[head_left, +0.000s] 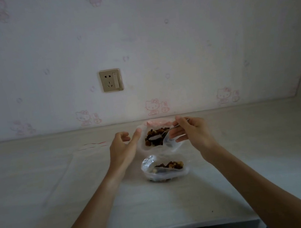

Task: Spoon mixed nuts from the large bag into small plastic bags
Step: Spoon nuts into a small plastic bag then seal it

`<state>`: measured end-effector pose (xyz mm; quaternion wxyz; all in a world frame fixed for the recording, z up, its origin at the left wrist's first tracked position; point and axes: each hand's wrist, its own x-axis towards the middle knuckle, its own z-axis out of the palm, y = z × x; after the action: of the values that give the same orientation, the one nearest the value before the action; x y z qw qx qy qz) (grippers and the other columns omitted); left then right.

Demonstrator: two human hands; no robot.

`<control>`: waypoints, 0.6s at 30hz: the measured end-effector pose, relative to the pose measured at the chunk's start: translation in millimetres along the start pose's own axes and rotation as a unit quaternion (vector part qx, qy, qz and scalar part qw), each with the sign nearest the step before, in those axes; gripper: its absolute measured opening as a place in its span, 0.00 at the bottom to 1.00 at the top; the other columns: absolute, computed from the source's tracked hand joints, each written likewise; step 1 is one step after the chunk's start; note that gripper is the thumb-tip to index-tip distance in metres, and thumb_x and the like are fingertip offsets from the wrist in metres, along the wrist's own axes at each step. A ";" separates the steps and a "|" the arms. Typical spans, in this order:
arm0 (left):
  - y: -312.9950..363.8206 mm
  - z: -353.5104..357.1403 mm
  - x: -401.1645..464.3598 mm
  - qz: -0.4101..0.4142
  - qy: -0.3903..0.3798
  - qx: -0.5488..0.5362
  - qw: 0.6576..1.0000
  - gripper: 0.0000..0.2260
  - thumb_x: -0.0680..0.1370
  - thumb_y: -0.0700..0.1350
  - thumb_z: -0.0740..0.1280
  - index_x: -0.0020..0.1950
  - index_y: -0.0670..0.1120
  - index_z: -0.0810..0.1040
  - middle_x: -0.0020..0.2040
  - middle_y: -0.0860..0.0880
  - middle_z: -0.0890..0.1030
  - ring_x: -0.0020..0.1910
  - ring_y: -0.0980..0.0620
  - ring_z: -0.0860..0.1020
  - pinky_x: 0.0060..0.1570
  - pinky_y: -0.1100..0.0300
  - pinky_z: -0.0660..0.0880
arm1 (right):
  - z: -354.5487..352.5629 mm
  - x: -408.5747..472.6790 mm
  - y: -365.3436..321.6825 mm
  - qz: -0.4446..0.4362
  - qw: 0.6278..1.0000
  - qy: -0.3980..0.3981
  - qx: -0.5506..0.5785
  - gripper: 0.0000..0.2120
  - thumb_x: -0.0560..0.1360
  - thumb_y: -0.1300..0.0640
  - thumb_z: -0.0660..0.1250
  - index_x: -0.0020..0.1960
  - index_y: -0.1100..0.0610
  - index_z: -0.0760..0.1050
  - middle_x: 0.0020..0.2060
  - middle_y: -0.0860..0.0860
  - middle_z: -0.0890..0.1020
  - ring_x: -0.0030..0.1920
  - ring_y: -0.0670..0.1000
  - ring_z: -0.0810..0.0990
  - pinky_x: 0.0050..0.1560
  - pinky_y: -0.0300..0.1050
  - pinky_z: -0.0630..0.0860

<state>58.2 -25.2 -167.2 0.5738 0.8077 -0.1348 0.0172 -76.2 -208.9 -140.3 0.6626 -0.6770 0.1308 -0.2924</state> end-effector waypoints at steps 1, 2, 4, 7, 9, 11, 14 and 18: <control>-0.2 2.7 1.1 0.003 -0.003 0.003 1.000 0.27 0.74 0.68 0.70 0.63 0.49 0.76 0.57 0.55 0.79 0.55 0.53 0.78 0.56 0.57 0.73 | 3.1 1.3 5.3 -0.004 1.000 0.006 -0.008 0.17 0.84 0.51 0.65 0.48 0.63 0.83 0.39 0.59 0.88 0.41 0.59 0.88 0.44 0.49 0.84; -0.6 4.8 1.4 0.006 -0.005 0.005 1.000 0.27 0.74 0.68 0.71 0.62 0.50 0.77 0.56 0.56 0.79 0.55 0.54 0.78 0.56 0.57 0.73 | 5.5 1.8 10.7 -0.011 1.000 0.013 -0.017 0.17 0.84 0.51 0.64 0.48 0.63 0.82 0.38 0.58 0.88 0.41 0.58 0.88 0.44 0.49 0.84; -2.4 7.9 1.6 0.017 -0.010 0.018 1.000 0.23 0.74 0.68 0.72 0.59 0.52 0.77 0.53 0.59 0.79 0.53 0.56 0.79 0.54 0.58 0.75 | 7.8 1.5 19.7 -0.032 0.999 0.024 -0.028 0.17 0.85 0.51 0.63 0.47 0.62 0.82 0.36 0.57 0.88 0.39 0.57 0.88 0.43 0.47 0.84; -4.0 11.9 0.7 0.033 -0.015 0.056 0.998 0.17 0.74 0.62 0.73 0.54 0.53 0.78 0.49 0.59 0.80 0.50 0.57 0.80 0.50 0.58 0.78 | 6.9 1.1 24.2 -0.064 0.997 0.023 -0.046 0.18 0.85 0.50 0.62 0.45 0.60 0.80 0.34 0.55 0.87 0.37 0.54 0.88 0.39 0.42 0.83; -3.7 13.9 -1.6 0.044 -0.009 0.070 0.997 0.14 0.74 0.59 0.74 0.50 0.52 0.78 0.47 0.57 0.81 0.47 0.58 0.80 0.48 0.58 0.77 | 4.2 2.4 23.6 -0.082 0.994 0.025 -0.062 0.18 0.85 0.49 0.61 0.45 0.60 0.79 0.33 0.55 0.87 0.36 0.54 0.88 0.39 0.43 0.83; -3.4 14.6 -3.1 0.044 -0.012 0.078 0.996 0.14 0.73 0.57 0.76 0.51 0.50 0.79 0.47 0.56 0.81 0.48 0.55 0.80 0.49 0.56 0.77 | 1.0 3.6 22.8 -0.089 0.993 0.037 -0.074 0.19 0.85 0.47 0.61 0.45 0.60 0.78 0.32 0.55 0.87 0.35 0.55 0.87 0.39 0.45 0.84; -3.9 13.2 -4.8 0.037 -0.036 0.088 0.995 0.20 0.71 0.54 0.79 0.58 0.50 0.79 0.51 0.56 0.81 0.52 0.52 0.80 0.55 0.51 0.79 | -2.2 3.6 23.3 -0.077 0.991 0.049 -0.102 0.20 0.85 0.46 0.61 0.44 0.60 0.77 0.30 0.54 0.86 0.33 0.53 0.86 0.37 0.42 0.83; -6.6 10.0 -5.6 0.046 -0.077 0.092 0.992 0.28 0.65 0.50 0.84 0.61 0.50 0.77 0.53 0.56 0.80 0.53 0.52 0.81 0.57 0.52 0.79 | 1.7 4.0 26.8 -0.051 0.990 0.052 -0.124 0.20 0.84 0.46 0.62 0.46 0.61 0.78 0.30 0.53 0.86 0.32 0.52 0.86 0.37 0.42 0.83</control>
<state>53.1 -31.4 -177.7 0.4832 0.8491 -0.2134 -0.0059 -66.4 -212.1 -165.5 0.5499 -0.7436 0.1653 -0.3425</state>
